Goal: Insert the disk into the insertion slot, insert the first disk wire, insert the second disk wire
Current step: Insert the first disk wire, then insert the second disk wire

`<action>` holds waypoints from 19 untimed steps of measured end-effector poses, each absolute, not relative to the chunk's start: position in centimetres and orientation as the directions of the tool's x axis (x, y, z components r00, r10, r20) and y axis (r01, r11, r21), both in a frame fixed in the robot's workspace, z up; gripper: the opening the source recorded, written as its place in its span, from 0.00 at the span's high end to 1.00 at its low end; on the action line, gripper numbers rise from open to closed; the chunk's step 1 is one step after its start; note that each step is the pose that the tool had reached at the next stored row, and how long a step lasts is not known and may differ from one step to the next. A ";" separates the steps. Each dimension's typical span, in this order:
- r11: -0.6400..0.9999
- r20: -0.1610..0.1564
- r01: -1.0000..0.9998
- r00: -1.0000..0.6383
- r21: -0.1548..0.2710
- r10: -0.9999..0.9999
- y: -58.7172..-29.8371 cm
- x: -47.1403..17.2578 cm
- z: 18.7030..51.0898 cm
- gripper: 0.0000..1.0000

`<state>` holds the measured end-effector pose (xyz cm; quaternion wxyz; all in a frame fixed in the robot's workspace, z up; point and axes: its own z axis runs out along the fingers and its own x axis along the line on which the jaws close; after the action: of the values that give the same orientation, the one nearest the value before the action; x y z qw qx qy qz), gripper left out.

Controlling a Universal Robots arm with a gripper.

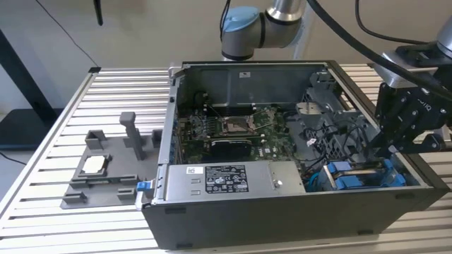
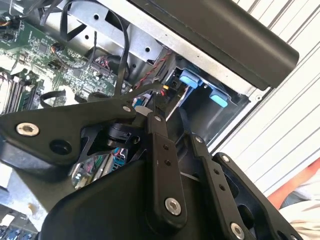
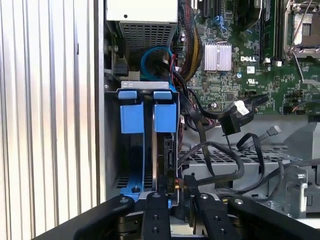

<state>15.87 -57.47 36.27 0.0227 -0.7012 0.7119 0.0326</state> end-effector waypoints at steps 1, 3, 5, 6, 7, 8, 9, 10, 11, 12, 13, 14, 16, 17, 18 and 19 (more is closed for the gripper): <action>0.015 -0.078 -1.000 -0.016 0.013 -0.997 -57.5 15.8 36.4 0.73; 0.015 -0.078 -1.000 -0.015 0.010 -0.997 -57.4 15.7 36.6 0.73; 0.015 -0.078 -1.000 -0.015 0.007 -0.997 -57.4 15.7 36.8 0.73; 0.015 -0.078 -1.000 -0.015 0.005 -0.997 -57.4 15.6 36.9 0.73; 0.015 -0.078 -1.000 -0.015 0.004 -0.997 -57.4 15.6 37.0 0.73; 0.015 -0.078 -1.000 -0.015 0.002 -0.997 -57.3 15.5 37.0 0.73; 0.015 -0.078 -1.000 -0.015 0.000 -0.997 -57.3 15.5 37.1 0.73; 0.015 -0.078 -1.000 -0.015 -0.002 -0.997 -57.2 15.5 37.1 0.73; 0.015 -0.078 -1.000 -0.014 -0.004 -0.997 -57.2 15.4 37.2 0.73; 0.015 -0.078 -1.000 -0.014 -0.006 -0.997 -57.1 15.4 37.2 0.73; 0.015 -0.078 -1.000 -0.014 -0.007 -0.997 -57.1 15.4 37.2 0.73; 0.015 -0.078 -1.000 -0.014 -0.008 -0.997 -57.0 15.4 37.2 0.73; 0.015 -0.078 -1.000 -0.014 -0.008 -0.997 -57.0 15.4 37.2 0.73; 0.015 -0.078 -1.000 -0.014 -0.008 -0.997 -57.0 15.3 37.2 0.73; 0.015 -0.078 -1.000 -0.014 -0.008 -0.997 -57.0 15.3 37.2 0.73; 0.015 -0.078 -1.000 -0.014 -0.008 -0.997 -57.0 15.3 37.2 0.73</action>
<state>15.35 -56.97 37.23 0.0309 -0.7014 0.7117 0.0245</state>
